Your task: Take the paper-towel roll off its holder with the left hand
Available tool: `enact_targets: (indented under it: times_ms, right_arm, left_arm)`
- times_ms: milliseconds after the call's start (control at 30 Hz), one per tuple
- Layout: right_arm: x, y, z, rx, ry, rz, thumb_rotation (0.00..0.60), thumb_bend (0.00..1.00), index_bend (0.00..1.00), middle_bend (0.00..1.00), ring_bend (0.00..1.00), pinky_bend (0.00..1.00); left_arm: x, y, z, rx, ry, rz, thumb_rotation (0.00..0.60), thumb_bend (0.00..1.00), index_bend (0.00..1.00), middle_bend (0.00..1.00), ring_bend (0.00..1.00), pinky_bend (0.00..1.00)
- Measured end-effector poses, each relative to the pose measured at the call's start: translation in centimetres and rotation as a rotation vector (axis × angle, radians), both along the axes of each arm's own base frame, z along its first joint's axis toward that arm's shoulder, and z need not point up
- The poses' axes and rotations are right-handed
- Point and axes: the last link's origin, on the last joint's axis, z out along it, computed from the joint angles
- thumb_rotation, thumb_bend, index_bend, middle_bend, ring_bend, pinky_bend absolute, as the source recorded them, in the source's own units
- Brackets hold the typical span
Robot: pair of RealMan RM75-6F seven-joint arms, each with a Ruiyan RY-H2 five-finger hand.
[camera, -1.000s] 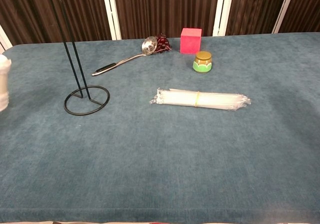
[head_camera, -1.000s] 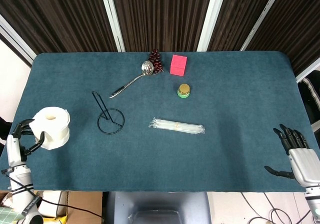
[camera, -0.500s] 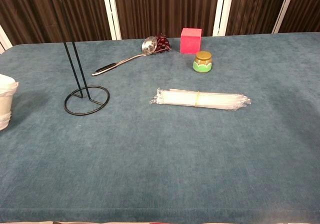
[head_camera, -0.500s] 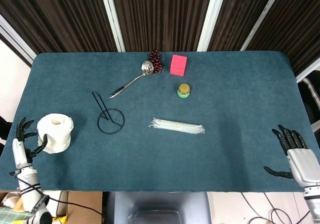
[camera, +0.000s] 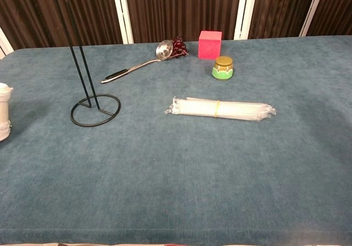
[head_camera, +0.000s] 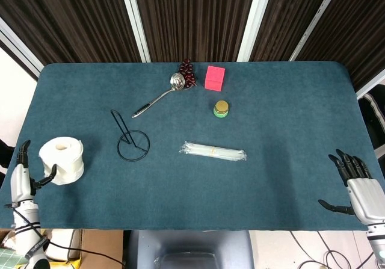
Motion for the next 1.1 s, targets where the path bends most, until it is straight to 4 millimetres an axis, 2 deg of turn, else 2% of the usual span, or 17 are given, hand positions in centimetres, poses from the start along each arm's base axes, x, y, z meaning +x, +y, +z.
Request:
enact_targets:
  times_ms: [167, 267, 333, 500, 733, 1100]
  right_arm:
    - [0.0, 0.0, 0.0, 0.001, 0.001, 0.002, 0.600, 0.10, 0.00, 0.00, 0.00, 0.04]
    - [0.0, 0.0, -0.1, 0.005, 0.002, 0.000, 0.600, 0.10, 0.00, 0.00, 0.00, 0.04]
    - [0.0, 0.0, -0.1, 0.006, 0.002, 0.002, 0.600, 0.10, 0.00, 0.00, 0.00, 0.04]
    - [0.0, 0.0, -0.1, 0.002, 0.001, 0.001, 0.600, 0.10, 0.00, 0.00, 0.00, 0.04]
    - [-0.1, -0.1, -0.1, 0.001, 0.012, -0.008, 0.600, 0.10, 0.00, 0.00, 0.00, 0.04]
    - [0.0, 0.0, 0.1, -0.005, 0.012, -0.008, 0.600, 0.10, 0.00, 0.00, 0.00, 0.04]
  left_arm:
    - [0.5, -0.5, 2.4, -0.007, 0.231, 0.031, 0.600, 0.34, 0.15, 0.01, 0.00, 0.09]
    - [1.2, -0.8, 4.0, -0.003, 0.380, 0.031, 0.600, 0.34, 0.19, 0.11, 0.05, 0.09]
    - [1.9, -1.0, 4.9, -0.013, 0.477, 0.013, 0.600, 0.34, 0.20, 0.13, 0.07, 0.09]
    - [3.8, -1.6, 6.1, -0.068, 0.545, -0.037, 0.600, 0.34, 0.28, 0.19, 0.09, 0.09]
    - [5.8, -1.7, 6.9, -0.112, 0.670, -0.094, 0.600, 0.34, 0.27, 0.20, 0.10, 0.09]
    - [5.6, -1.9, 6.1, -0.195, 0.707, -0.076, 0.600, 0.34, 0.23, 0.19, 0.10, 0.09]
